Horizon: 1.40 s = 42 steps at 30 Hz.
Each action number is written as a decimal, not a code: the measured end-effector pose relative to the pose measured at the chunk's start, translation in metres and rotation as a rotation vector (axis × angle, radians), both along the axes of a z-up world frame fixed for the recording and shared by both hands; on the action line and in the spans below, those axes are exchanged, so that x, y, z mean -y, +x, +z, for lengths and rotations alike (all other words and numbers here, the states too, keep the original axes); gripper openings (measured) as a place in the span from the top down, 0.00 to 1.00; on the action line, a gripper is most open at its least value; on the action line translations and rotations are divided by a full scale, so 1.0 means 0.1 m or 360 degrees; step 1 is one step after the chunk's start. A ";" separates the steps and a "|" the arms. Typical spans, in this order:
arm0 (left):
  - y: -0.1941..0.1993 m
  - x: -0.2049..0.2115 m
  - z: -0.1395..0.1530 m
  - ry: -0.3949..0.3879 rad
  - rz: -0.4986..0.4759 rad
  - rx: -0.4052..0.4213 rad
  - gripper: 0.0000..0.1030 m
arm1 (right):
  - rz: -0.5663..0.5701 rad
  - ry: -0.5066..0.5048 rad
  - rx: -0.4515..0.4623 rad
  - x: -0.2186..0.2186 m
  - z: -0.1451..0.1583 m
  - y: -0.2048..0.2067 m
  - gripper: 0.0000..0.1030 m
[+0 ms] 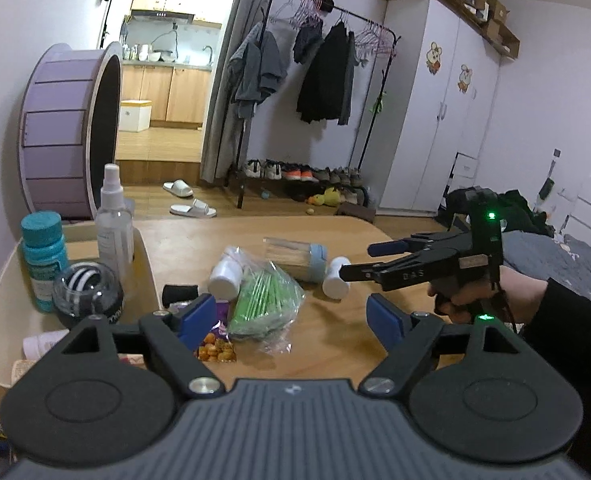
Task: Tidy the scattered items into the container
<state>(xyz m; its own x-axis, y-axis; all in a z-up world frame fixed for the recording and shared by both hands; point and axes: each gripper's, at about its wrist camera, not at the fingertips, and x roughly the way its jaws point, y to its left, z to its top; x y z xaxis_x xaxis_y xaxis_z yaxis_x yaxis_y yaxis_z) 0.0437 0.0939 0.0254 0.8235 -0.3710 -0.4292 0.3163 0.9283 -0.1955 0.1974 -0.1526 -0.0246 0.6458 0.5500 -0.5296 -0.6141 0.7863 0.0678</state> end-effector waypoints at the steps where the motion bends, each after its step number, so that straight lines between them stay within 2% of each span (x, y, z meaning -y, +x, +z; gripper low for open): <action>1: 0.00 0.00 -0.01 -0.0001 0.0002 -0.0007 0.21 | 0.0004 0.0001 -0.0009 0.01 -0.04 0.02 0.09; 6: 0.00 0.01 0.00 -0.0006 0.0006 -0.0011 0.21 | 0.0044 -0.0017 -0.0023 -0.03 -0.16 0.04 0.11; 8: -0.01 0.01 0.01 -0.0011 0.0007 -0.0008 0.21 | 0.0085 -0.0012 -0.0027 -0.05 -0.17 0.03 0.19; 10: -0.01 0.02 0.02 -0.0004 0.0013 -0.0008 0.21 | 0.0119 -0.0009 -0.0046 -0.05 -0.17 0.01 0.40; 15: 0.01 0.04 0.04 -0.0019 0.0002 -0.0008 0.21 | 0.0191 -0.0039 -0.0073 0.00 -0.13 -0.19 0.40; 22: 0.04 0.18 0.05 -0.0011 -0.0052 -0.0011 0.21 | 0.0365 -0.0093 -0.0093 -0.03 -0.08 -0.77 0.39; 24: 0.03 0.21 0.05 0.0000 -0.0066 -0.0011 0.21 | 0.0374 -0.0095 -0.0091 -0.05 -0.06 -0.90 0.34; 25: 0.02 0.22 0.04 0.0005 -0.0078 -0.0013 0.21 | 0.0373 -0.0074 -0.0101 -0.04 -0.03 -0.94 0.27; 27: 0.02 0.25 0.03 0.0014 -0.0099 -0.0020 0.21 | 0.0361 0.0013 -0.0105 0.04 0.05 -1.01 0.23; 30: 0.03 0.30 -0.01 0.0043 -0.0111 -0.0038 0.21 | 0.0302 0.0112 -0.0122 0.17 0.16 -1.01 0.23; 34: 0.04 0.35 -0.05 0.0048 -0.0127 -0.0052 0.21 | 0.0209 0.0143 -0.0149 0.31 0.14 -0.90 0.25; 37: 0.03 0.35 -0.06 0.0056 -0.0127 -0.0057 0.21 | 0.0168 0.0168 -0.0246 0.35 0.03 -0.78 0.30; 42: 0.03 0.36 -0.08 0.0073 -0.0114 -0.0071 0.21 | 0.0054 0.0343 -0.0428 0.44 -0.10 -0.58 0.31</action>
